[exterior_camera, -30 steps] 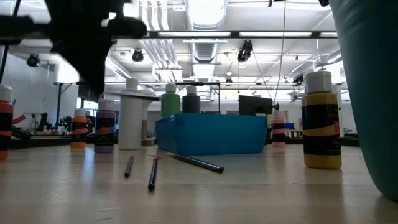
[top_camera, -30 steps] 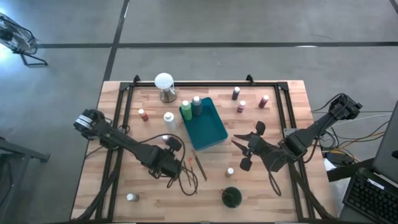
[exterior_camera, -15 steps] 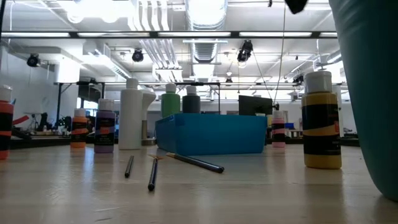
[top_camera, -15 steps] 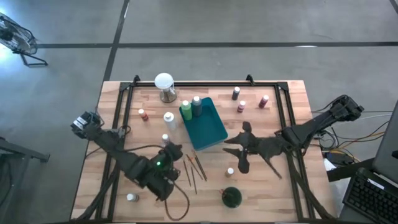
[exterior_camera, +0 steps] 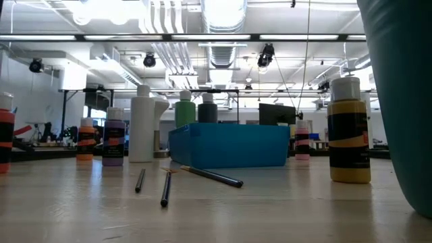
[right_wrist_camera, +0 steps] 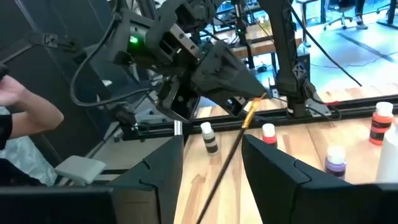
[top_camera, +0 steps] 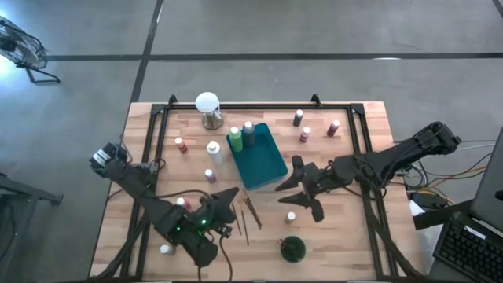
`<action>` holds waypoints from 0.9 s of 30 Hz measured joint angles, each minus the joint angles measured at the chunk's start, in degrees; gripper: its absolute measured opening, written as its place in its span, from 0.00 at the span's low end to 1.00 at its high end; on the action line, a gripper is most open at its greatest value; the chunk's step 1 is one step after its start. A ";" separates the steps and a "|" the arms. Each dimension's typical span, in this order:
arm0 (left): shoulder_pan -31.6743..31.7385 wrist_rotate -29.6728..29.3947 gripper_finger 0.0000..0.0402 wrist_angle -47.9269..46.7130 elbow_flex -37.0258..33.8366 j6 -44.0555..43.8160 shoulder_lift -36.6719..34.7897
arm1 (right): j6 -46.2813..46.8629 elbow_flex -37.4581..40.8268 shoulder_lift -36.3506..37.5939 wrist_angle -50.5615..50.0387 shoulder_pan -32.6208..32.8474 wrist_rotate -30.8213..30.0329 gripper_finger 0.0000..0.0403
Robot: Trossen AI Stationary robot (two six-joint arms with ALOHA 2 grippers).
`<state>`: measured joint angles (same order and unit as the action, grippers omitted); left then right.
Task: Pick & Place Paint Supplies
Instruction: Put the gold paint brush into the green cup
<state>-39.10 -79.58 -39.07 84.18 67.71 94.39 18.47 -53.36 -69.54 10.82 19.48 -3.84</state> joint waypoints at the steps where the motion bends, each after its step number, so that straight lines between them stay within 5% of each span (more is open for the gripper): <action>1: 0.63 0.09 0.00 0.28 0.00 0.27 0.00 | 0.35 0.04 -0.02 -0.20 -0.05 0.00 0.40; 19: 5.89 5.09 0.00 8.96 0.09 6.64 0.00 | 3.97 -0.42 -11.30 2.10 -8.01 5.69 0.34; 27: 6.04 5.25 0.00 9.06 -0.02 6.72 0.00 | 4.05 -0.63 -11.96 6.38 -8.43 9.95 0.41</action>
<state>-33.06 -74.32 -30.01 84.17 74.43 94.39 22.52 -54.00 -81.49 17.20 11.05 6.11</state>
